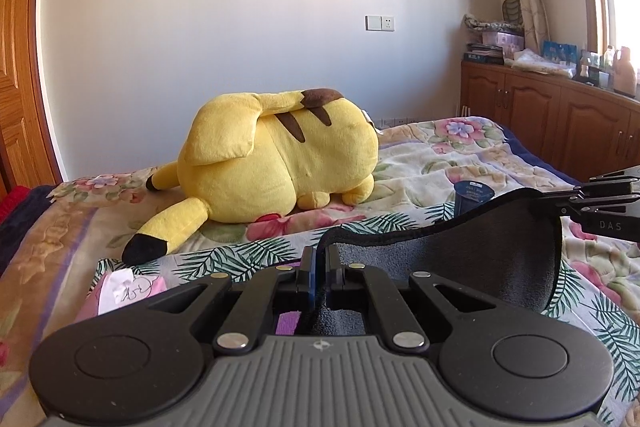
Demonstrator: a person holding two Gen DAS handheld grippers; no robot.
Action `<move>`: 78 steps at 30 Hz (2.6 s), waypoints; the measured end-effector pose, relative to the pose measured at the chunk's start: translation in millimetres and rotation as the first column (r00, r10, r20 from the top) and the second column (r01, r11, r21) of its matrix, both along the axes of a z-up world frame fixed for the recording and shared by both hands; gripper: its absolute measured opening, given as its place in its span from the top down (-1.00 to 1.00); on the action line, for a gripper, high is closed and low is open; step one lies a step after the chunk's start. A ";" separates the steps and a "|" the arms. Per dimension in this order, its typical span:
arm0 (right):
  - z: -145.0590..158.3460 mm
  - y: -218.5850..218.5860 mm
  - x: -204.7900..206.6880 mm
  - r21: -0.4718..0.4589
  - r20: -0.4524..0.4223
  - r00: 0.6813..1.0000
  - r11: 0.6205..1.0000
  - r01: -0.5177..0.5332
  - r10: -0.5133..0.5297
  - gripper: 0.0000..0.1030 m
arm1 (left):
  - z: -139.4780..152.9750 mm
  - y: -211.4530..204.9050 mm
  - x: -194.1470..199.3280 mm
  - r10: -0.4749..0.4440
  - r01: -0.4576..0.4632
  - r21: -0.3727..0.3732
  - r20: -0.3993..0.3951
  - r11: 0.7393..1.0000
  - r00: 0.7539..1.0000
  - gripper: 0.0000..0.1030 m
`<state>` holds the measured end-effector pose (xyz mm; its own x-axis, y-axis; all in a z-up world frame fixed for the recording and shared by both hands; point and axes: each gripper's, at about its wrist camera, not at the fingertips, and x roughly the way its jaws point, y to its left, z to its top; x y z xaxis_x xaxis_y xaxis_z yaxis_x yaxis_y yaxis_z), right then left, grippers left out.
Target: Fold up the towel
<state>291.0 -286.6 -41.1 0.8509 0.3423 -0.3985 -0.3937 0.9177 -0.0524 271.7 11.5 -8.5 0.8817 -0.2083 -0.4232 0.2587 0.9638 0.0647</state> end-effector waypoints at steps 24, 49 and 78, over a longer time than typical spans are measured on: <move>-8.2 12.9 57.3 -0.069 0.038 0.999 0.997 0.018 -0.015 0.94 | -11.2 4.2 67.8 0.043 -0.043 0.049 -0.009 0.998 0.999 1.00; -79.2 18.8 108.7 -0.081 -0.039 0.998 0.995 0.050 -0.053 0.92 | -92.6 4.4 131.0 0.057 -0.043 0.193 -0.070 0.980 0.996 1.00; 8.9 0.7 11.0 -0.027 -0.062 0.996 0.998 0.055 -0.057 0.01 | -11.3 -28.8 19.2 0.016 -0.009 0.064 -0.111 0.998 0.994 0.20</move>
